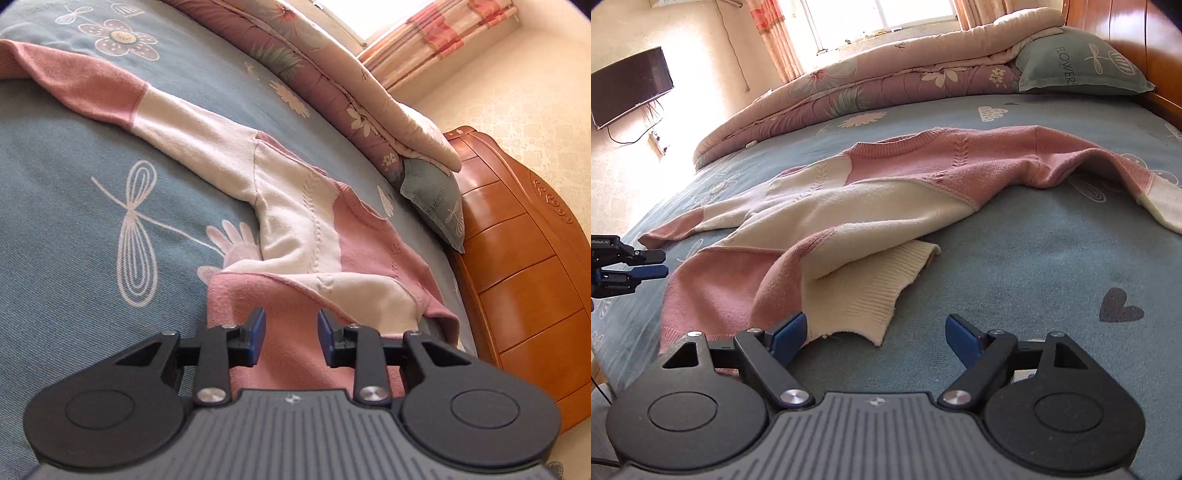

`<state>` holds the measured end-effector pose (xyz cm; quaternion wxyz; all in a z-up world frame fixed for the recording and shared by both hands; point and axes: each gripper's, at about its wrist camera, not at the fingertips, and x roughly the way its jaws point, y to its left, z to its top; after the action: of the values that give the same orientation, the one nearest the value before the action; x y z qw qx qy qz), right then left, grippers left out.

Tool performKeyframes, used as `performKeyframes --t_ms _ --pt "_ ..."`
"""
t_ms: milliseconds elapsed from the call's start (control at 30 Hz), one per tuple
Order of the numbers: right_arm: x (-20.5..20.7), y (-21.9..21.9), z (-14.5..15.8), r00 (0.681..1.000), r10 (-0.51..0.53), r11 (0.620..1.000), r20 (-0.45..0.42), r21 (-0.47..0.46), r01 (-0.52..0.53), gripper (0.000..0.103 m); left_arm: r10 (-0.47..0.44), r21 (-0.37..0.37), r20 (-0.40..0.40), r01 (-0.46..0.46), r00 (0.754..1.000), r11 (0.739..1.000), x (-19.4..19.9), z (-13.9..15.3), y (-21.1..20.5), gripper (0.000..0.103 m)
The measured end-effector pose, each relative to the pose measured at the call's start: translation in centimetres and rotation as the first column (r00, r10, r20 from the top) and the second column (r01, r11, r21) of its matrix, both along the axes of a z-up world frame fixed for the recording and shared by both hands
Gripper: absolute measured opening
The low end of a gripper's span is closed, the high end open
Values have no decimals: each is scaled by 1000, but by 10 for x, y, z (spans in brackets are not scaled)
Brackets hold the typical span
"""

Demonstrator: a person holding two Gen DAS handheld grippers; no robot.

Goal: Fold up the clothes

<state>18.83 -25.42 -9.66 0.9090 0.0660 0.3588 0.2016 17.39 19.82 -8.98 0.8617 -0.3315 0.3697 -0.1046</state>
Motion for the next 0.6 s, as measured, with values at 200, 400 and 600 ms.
performKeyframes --t_ms 200,400,600 --pt "58 -3 -20 999 5 1000 -53 23 -4 73 -86 26 6 86 996 996 0 -3 -38 39" --pt "89 18 -32 999 44 997 -26 57 -42 79 -113 -11 7 114 994 993 0 -10 -51 40" --pt "83 33 -30 997 71 996 -37 54 -69 81 -104 -9 12 104 994 994 -5 -11 -47 41"
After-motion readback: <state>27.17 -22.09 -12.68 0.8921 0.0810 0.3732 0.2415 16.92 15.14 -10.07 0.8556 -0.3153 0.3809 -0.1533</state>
